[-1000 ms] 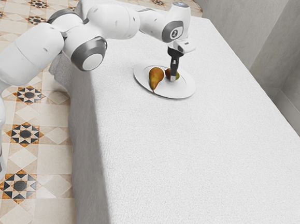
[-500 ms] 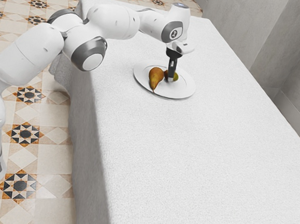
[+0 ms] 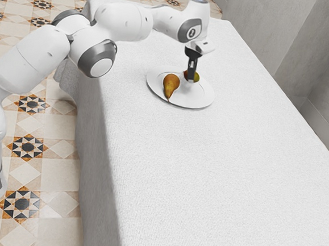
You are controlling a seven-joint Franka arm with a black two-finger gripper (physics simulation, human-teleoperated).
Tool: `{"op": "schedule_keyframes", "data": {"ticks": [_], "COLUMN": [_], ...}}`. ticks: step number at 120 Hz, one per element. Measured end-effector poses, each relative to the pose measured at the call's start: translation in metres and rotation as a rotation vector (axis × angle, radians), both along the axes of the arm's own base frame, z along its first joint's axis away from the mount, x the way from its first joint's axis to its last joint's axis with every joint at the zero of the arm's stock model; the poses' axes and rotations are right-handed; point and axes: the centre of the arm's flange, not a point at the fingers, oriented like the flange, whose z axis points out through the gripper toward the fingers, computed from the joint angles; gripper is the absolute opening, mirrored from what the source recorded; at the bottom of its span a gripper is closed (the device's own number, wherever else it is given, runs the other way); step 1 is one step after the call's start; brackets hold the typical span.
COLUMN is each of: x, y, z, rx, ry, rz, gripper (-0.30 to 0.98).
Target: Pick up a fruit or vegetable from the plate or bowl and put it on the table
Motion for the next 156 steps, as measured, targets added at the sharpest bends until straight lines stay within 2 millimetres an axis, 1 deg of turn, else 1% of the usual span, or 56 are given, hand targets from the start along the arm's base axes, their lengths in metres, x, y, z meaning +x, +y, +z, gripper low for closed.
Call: {"op": "schedule_keyframes", "data": {"ticks": [17, 36, 42, 48, 62, 92, 107, 118, 129, 137, 146, 156], "x": [0.003, 0.008, 0.01, 0.013, 0.026, 0.051, 0.058, 0.06, 0.061, 0.06, 0.061, 0.059], "y": [-0.002, -0.017, -0.025, -0.037, -0.074, -0.162, -0.195, -0.204, -0.208, -0.209, -0.217, -0.219], "z": [0.018, 0.037, 0.042, 0.044, 0.042, 0.032, 0.021, 0.009, -0.007, -0.014, -0.02, -0.028], "rx": [0.019, 0.016, 0.009, 0.001, -0.015, -0.037, -0.046, -0.05, -0.055, -0.054, -0.054, -0.051], "ry": [-0.036, -0.053, -0.049, -0.04, -0.019, 0.014, 0.038, 0.069, 0.109, 0.133, 0.156, 0.187], "rz": [-0.004, -0.018, -0.025, -0.037, -0.076, -0.172, -0.211, -0.223, -0.227, -0.229, -0.244, -0.247], "gripper": [0.26, 0.26, 0.26, 0.26, 0.26, 0.26, 0.26, 0.26, 0.25, 0.26, 0.26, 0.27]}}
